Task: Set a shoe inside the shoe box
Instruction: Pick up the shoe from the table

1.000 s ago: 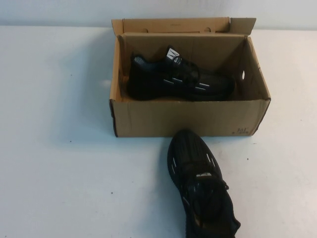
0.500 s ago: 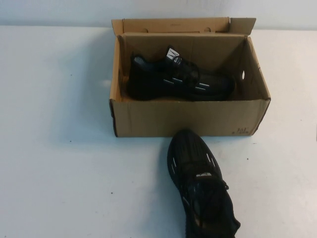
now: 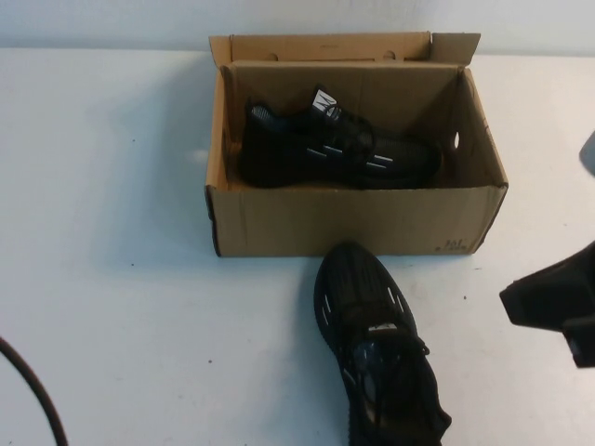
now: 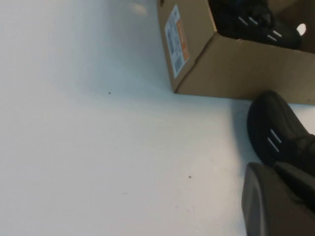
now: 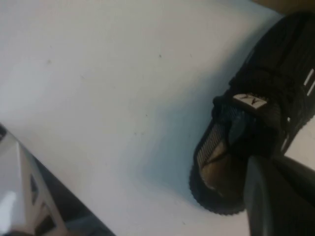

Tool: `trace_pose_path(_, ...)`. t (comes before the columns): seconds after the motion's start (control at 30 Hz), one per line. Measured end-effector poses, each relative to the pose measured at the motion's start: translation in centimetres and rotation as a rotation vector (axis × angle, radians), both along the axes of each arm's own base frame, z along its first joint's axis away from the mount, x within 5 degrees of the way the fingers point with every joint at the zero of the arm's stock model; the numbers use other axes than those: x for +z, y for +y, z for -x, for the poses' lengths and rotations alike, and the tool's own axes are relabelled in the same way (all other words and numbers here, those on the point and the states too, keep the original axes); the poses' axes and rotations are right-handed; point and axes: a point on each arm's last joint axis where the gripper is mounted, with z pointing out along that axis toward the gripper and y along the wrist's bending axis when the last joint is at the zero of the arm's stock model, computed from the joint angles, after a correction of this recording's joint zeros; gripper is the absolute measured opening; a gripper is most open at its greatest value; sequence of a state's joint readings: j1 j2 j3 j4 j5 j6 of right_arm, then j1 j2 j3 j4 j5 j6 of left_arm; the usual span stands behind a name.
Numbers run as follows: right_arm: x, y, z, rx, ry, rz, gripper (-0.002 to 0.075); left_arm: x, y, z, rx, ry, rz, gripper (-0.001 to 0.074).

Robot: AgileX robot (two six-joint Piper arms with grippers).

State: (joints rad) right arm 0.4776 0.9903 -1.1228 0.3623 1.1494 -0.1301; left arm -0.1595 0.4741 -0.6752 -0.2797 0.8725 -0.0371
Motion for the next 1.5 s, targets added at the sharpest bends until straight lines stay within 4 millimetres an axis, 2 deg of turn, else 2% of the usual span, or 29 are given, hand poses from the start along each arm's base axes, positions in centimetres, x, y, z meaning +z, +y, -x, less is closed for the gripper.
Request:
trace_pose_path(0.27,-0.7,0.5,0.6,-0.056,-0.047,0.172,-0.0016,1.5,-0.7,-1.9,-0.072,0.02,-0.041,-0.0004)
trace_pose_path(0.43,-0.5,1.4,0.8,-0.076,-0.028,0.102,-0.0016,2.0,-0.9,-3.1,-0.149,0.013,-0.144,-0.0004)
trace_pose_path(0.57,-0.9,2.9,-0.1,-0.082,0.023,0.034,-0.0016,2.0,-1.0,-3.6,-0.182,0.013,-0.186,-0.0004)
trace_pose_path(0.77,-3.9,6.0,-2.9,-0.084,0.148,0.056,0.0023,1.9,-1.0,-3.6,-0.196,0.033,-0.195,-0.0004)
trace_pose_path(0.93,-7.1,8.6,-4.4,-0.06,0.249,0.128,0.016,1.8,-1.6,-3.3,-0.252,0.033,-0.202,-0.0004)
trace_pose_path(1.03,-8.7,9.6,-5.1,-0.055,0.289,0.165,0.0265,1.8,-1.9,-3.1,-0.291,0.03,-0.205,-0.0004)
trace_pose_path(1.13,-10.1,10.3,-5.8,-0.061,0.315,0.19,0.033,1.8,-2.0,-3.1,-0.301,0.029,-0.205,-0.0004)
trace_pose_path(1.5,-13.8,12.2,-8.0,-0.1,0.347,0.206,0.0361,1.8,-2.0,-3.1,-0.299,0.025,-0.208,-0.0004)
